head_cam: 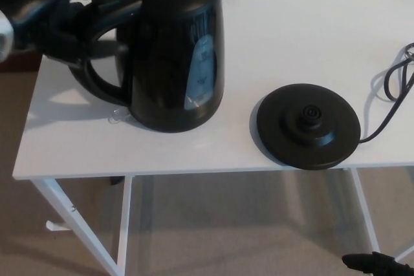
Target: The robot walk towards a table in front and uses its left hand to pick up the pot from the base and places it on the table
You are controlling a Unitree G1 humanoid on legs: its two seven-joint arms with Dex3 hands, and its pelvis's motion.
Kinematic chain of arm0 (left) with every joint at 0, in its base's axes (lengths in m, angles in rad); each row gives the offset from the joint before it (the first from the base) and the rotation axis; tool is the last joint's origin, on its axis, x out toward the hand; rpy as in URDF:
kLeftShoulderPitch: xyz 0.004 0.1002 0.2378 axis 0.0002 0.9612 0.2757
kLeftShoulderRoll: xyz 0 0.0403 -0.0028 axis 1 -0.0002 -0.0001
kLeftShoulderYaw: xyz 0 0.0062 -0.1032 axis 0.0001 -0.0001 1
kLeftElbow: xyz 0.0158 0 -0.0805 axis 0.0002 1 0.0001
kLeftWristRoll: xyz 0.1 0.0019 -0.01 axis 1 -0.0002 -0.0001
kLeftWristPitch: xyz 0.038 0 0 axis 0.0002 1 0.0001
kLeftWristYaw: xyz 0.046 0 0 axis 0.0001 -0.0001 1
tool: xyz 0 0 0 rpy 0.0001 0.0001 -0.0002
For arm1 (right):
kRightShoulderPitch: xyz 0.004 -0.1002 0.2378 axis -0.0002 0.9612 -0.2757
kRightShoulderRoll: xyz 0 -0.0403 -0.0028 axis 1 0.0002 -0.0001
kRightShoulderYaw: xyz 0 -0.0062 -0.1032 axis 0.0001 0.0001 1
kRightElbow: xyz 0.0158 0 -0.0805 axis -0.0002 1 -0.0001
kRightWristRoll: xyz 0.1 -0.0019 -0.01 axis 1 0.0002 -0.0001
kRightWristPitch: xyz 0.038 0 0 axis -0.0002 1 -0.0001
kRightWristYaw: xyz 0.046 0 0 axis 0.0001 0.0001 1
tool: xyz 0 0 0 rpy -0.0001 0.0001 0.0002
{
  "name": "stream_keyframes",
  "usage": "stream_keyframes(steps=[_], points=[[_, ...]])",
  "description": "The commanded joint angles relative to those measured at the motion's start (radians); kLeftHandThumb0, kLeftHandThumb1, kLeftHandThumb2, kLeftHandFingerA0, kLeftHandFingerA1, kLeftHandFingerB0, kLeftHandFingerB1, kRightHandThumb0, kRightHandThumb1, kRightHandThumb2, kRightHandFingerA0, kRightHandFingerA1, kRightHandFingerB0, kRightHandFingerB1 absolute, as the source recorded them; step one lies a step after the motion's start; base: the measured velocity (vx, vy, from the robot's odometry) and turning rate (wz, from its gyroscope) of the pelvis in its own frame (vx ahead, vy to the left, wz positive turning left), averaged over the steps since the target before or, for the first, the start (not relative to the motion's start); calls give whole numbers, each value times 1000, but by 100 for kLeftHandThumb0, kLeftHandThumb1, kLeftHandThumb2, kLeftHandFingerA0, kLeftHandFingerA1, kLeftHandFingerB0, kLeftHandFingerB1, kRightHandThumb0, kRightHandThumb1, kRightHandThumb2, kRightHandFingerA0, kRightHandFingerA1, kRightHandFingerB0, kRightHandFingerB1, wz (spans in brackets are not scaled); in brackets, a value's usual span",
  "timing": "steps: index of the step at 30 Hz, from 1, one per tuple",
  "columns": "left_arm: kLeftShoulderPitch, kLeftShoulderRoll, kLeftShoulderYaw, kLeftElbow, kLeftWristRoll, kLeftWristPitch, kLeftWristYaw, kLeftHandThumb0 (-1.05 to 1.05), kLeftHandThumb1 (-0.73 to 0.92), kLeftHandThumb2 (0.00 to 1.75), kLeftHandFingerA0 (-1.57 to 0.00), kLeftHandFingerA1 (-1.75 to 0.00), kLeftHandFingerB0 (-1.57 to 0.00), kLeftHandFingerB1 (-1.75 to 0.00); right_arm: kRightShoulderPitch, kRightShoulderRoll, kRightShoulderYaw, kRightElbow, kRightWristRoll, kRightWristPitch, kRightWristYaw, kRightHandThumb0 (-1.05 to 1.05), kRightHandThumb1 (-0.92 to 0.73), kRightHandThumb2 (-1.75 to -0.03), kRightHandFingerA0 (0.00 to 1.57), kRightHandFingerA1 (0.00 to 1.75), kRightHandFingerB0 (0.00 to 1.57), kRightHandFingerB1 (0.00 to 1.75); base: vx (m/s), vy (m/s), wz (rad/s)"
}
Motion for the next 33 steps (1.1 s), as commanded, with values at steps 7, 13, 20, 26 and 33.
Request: stream_keyframes(steps=[7,13,20,26,33], points=[[88,192,407,-153,-332,193,-257,-83,54,57,0,0,0,0,5,-45,1,19,-6,21,20,-22,-61,-58,77,51,58,44,0,0,0],[180,255,588,-76,-365,194,-273,-85,53,55,0,0,0,0,-2,-46,8,36,-8,26,24,-21,-62,-58,74,50,57,44,0,0,0],[375,270,842,43,-387,125,-246,-93,59,59,0,0,0,0,-14,-51,16,50,-12,18,26,-20,-64,-59,73,50,56,44,0,0,0],[865,-121,853,-11,-210,-157,-1,-88,70,99,0,-9,0,-4,-19,-63,6,69,-14,18,11,-32,-53,-69,70,56,52,50,0,0,1],[1022,-277,606,276,-7,-329,172,-83,77,104,0,-11,0,-8,41,-41,7,68,-21,-15,-27,-38,-61,-58,52,41,40,37,0,0,0]])
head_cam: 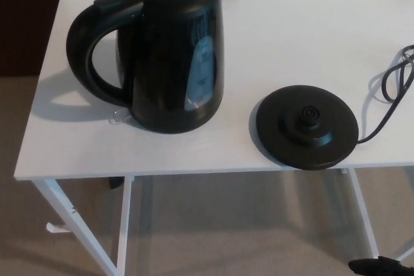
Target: The robot walk towards a table in front and uses its left hand to pick up the pot from the base and places it on the table
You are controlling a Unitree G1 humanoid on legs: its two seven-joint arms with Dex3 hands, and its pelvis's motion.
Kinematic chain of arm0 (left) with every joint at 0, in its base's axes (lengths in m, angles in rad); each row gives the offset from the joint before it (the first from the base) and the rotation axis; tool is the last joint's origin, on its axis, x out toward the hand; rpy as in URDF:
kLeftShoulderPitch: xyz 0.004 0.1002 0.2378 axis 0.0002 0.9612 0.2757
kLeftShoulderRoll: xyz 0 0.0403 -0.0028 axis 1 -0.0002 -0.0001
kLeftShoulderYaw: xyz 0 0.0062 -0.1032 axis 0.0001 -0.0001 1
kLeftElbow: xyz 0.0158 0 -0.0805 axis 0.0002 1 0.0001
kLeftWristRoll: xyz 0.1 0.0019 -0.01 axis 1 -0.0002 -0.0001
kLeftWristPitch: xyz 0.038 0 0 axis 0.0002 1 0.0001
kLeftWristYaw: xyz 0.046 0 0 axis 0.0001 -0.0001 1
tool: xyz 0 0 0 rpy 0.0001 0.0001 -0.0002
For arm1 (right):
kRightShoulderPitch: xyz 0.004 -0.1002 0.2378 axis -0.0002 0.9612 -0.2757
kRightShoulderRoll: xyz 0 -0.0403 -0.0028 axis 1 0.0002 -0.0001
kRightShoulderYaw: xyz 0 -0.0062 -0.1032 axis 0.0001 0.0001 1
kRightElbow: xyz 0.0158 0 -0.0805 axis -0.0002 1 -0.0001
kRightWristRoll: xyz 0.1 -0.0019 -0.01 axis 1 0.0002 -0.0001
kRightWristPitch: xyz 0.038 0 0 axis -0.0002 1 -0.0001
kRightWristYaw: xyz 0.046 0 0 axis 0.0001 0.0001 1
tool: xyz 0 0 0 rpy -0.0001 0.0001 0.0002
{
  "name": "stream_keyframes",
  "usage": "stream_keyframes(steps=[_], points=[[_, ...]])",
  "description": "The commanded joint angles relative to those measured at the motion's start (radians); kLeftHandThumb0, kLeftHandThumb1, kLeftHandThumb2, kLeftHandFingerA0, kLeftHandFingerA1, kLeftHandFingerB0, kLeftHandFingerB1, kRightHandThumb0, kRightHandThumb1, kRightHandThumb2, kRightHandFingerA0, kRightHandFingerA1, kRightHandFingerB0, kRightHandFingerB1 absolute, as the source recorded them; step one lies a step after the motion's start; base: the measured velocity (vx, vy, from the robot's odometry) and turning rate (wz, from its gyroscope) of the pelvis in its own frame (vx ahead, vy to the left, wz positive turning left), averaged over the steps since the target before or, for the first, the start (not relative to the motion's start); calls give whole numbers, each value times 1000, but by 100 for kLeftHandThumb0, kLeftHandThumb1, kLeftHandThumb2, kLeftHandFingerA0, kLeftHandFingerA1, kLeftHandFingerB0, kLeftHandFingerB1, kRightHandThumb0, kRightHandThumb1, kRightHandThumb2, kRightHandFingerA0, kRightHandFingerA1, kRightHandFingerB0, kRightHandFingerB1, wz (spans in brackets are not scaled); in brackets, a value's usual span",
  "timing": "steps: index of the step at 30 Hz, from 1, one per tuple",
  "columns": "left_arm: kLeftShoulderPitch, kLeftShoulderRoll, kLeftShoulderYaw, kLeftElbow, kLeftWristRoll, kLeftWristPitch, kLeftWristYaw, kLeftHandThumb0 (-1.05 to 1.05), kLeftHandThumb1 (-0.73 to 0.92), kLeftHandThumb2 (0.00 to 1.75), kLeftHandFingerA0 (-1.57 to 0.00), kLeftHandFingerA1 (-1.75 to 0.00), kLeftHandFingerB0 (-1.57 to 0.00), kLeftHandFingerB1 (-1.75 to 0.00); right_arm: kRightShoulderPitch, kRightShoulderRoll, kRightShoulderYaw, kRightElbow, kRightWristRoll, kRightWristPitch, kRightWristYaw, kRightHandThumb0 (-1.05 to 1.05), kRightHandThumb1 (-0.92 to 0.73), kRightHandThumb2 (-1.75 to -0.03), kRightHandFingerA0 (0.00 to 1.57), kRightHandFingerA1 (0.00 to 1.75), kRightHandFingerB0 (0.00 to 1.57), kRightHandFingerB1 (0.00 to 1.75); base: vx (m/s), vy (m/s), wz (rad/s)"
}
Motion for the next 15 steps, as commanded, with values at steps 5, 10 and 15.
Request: stream_keyframes(steps=[5,10,15], points=[[272,-171,-316,301,398,-457,348,-92,86,111,0,-3,0,-2,69,-20,-28,51,16,-54,-29,-46,-62,-58,44,37,33,33,0,0,0],[274,-159,-337,364,365,-483,335,-88,85,108,0,-3,0,-2,72,-14,-42,53,33,-59,-17,-46,-64,-59,40,37,29,32,0,0,0],[272,-128,-445,439,449,-556,425,-91,82,115,0,-11,0,-8,75,8,-81,47,63,-70,-47,-55,-57,-71,16,37,11,35,0,0,0]])
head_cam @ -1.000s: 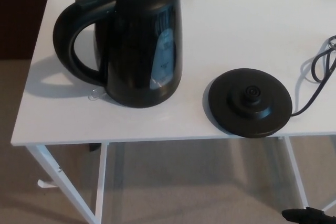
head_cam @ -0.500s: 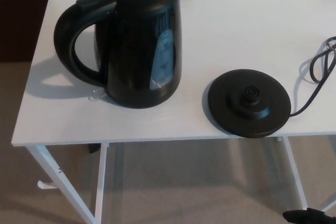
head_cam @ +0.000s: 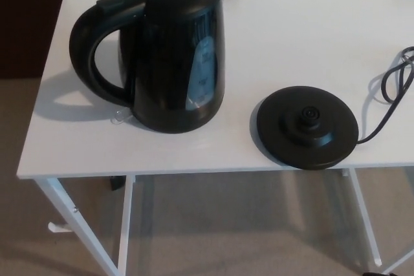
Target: The robot walk towards a table in front and uses its left hand to pick up the pot from the base and places it on the table
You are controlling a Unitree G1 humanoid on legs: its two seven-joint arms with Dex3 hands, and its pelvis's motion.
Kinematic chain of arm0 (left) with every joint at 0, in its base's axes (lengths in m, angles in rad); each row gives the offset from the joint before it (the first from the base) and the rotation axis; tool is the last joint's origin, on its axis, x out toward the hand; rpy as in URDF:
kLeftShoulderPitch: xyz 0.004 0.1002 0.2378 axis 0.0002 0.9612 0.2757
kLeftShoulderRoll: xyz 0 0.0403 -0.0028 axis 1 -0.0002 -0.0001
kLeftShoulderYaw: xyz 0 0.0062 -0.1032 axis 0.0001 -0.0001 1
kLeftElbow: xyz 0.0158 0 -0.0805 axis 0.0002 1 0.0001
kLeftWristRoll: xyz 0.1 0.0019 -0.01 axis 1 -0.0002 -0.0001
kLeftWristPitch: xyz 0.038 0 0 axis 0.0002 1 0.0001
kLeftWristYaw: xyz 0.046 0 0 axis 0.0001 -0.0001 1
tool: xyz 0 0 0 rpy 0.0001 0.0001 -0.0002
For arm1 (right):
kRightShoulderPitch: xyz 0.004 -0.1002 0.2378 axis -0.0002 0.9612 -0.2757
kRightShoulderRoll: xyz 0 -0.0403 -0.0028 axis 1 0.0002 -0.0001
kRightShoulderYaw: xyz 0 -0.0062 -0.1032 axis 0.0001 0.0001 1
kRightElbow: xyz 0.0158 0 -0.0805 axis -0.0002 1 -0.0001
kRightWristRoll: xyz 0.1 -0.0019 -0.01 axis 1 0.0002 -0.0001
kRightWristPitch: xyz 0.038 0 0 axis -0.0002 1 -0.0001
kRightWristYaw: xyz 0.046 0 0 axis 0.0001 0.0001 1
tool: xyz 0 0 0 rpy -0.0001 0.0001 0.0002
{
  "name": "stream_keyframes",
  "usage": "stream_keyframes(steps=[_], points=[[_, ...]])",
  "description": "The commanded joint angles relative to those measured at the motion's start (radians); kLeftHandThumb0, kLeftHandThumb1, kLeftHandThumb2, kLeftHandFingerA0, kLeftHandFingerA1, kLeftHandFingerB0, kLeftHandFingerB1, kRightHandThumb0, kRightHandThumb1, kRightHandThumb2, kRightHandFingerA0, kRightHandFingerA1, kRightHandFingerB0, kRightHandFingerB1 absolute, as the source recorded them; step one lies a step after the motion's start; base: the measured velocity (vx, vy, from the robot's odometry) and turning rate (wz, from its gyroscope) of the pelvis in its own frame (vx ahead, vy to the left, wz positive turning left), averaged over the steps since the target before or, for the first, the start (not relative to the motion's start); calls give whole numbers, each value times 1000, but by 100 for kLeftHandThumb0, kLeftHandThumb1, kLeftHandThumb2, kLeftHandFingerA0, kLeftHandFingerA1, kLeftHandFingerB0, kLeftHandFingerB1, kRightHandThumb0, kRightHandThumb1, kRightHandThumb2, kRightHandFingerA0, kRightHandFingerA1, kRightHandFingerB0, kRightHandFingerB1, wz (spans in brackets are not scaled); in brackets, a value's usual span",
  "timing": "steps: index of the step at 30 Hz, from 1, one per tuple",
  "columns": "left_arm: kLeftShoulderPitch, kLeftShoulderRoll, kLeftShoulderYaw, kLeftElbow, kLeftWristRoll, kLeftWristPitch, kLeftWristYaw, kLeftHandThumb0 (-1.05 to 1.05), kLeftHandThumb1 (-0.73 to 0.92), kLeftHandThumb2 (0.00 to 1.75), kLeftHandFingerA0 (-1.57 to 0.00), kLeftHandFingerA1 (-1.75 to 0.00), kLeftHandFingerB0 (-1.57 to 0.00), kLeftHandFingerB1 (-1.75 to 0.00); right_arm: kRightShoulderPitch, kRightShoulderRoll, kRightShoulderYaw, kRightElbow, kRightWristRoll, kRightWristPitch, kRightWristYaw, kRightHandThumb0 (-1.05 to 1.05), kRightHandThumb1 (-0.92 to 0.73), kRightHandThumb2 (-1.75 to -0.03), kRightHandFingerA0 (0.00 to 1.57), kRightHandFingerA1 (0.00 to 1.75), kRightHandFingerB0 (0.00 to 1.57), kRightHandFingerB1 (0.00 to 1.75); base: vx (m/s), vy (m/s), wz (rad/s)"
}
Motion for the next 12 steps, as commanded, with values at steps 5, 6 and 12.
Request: stream_keyframes(steps=[5,6,12], points=[[62,30,-187,89,250,-370,236,-92,78,112,0,-10,0,-8,32,67,-167,15,128,-163,-143,-63,-49,-83,0,28,0,21,0,0,0],[66,28,-193,83,249,-375,239,-92,78,113,0,-10,0,-8,29,77,-188,11,140,-171,-158,-66,-50,-85,0,26,0,19,0,0,0],[69,10,-219,81,239,-404,255,-92,74,110,0,-13,0,-8,13,100,-265,-10,162,-201,-170,-72,-53,-88,1,30,0,19,0,0,0]])
